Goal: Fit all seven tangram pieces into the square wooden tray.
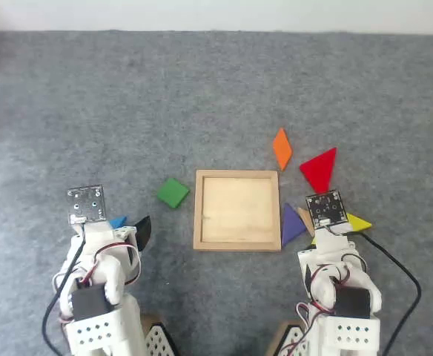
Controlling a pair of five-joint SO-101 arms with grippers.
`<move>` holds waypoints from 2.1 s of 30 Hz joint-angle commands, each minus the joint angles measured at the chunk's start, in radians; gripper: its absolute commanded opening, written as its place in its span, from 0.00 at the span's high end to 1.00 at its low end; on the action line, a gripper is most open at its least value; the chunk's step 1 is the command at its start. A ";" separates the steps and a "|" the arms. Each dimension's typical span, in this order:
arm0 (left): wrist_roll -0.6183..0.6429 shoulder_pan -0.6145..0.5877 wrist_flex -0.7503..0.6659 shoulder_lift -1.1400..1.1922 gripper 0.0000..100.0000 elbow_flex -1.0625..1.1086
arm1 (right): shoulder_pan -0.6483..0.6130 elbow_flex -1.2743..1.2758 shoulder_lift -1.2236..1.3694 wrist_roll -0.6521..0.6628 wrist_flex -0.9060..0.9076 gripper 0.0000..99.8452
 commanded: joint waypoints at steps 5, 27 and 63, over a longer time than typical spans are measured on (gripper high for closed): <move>-0.006 0.006 -0.009 -0.018 0.68 -0.012 | 0.015 0.009 -0.013 0.012 0.005 0.95; -0.365 0.002 0.015 -0.017 0.68 -0.243 | 0.127 -0.021 -0.010 0.298 -0.042 0.95; -0.195 0.130 0.282 0.858 0.68 -1.053 | 0.065 -1.000 1.092 0.264 -0.119 0.95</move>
